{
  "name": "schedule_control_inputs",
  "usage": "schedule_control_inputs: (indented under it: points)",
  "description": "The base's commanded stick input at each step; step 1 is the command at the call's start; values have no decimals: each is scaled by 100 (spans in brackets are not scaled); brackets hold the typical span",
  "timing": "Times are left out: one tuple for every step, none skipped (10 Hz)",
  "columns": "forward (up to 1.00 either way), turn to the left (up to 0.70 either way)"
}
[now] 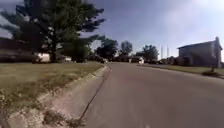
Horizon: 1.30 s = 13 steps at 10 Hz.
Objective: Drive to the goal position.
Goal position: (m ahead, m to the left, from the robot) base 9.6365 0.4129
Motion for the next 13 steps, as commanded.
schedule_control_inputs:
  points:
    - [100, 0]
    - [100, 0]
    - [100, 0]
    - [100, 0]
    - [100, 0]
    - [100, 0]
    - [100, 0]
    - [100, 0]
    - [100, 0]
    - [100, 0]
    - [100, 0]
    - [100, 0]
    - [100, 0]
